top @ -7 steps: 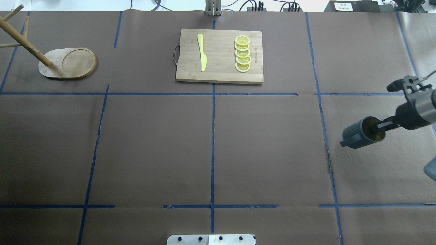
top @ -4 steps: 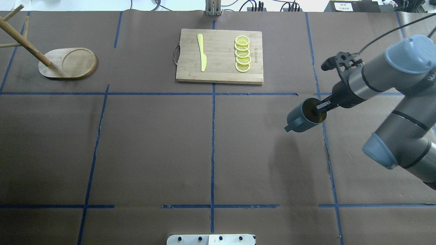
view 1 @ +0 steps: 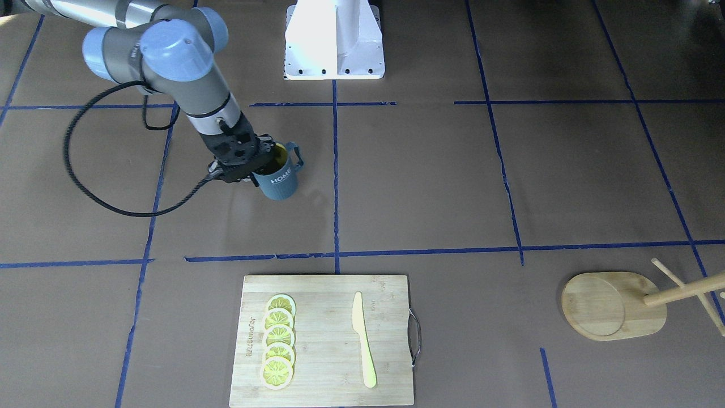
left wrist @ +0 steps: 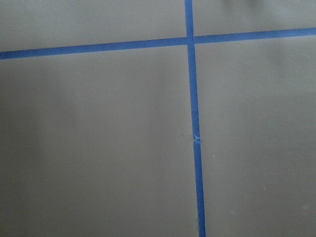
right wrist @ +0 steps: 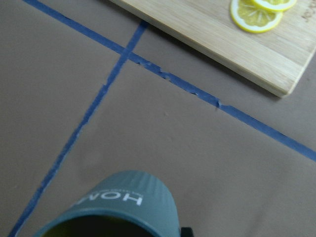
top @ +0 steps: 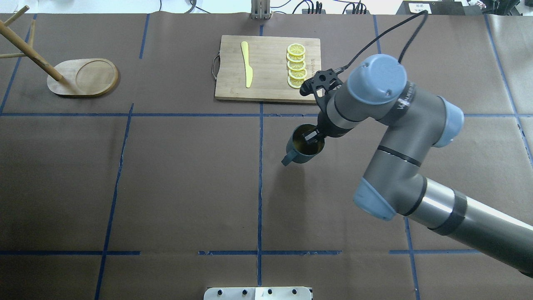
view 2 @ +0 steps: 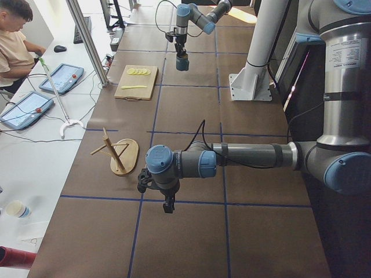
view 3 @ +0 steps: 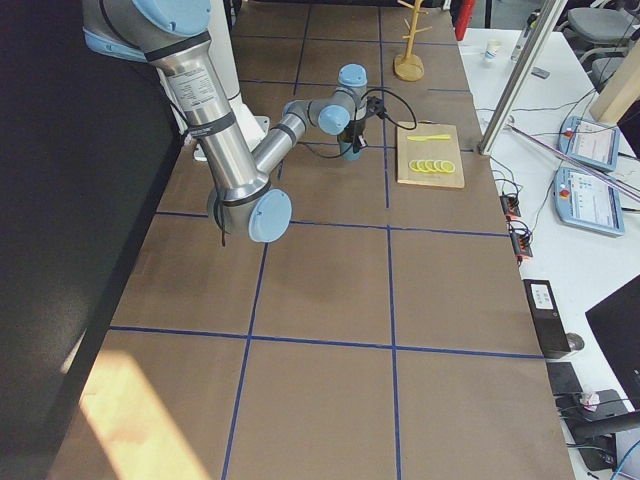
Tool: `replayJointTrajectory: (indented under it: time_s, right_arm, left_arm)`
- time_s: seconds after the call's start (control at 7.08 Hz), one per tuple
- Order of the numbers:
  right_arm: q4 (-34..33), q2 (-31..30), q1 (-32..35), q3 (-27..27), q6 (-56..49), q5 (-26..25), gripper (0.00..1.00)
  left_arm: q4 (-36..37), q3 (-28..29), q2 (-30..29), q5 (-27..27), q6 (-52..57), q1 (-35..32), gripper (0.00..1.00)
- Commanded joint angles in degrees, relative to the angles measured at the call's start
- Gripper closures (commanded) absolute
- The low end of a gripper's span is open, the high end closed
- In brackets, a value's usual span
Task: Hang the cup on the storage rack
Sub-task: 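Carry the teal mug toward the table center and set it upright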
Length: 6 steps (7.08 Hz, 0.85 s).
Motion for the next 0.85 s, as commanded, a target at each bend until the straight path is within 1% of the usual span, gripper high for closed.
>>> replayJointTrajectory:
  time_s: [0.0,0.14,0.28,0.42,0.57,0.71]
  right_arm:
    - [-5.1,10.0,-3.4,-7.7,1.0,-3.0,0.98]
    - [-6.8,12.3,-4.6,-9.0,1.4,-3.3,0.98]
    - [-6.9,12.7,-5.7,-9.2,1.4,-3.8,0.98]
    - [-6.8,12.5,-7.2,-9.2,1.3,-5.6,0.97]
    - [-6.6,12.3,-7.5,-9.4,1.3,-5.7,0.95]
    - [-6.5,12.3,-7.5,-9.7,1.3,-5.6,0.79]
  left_arm:
    - [0.0,0.1,0.0,0.0,0.0,0.0,0.00]
    - [0.0,0.0,0.0,0.0,0.0,0.0,0.00]
    - [0.0,0.0,0.0,0.0,0.0,0.0,0.00]
    - [0.1,0.0,0.0,0.0,0.0,0.0,0.00]
    - [0.1,0.1,0.0,0.1,0.0,0.0,0.00]
    - [0.1,0.1,0.0,0.1,0.0,0.0,0.00]
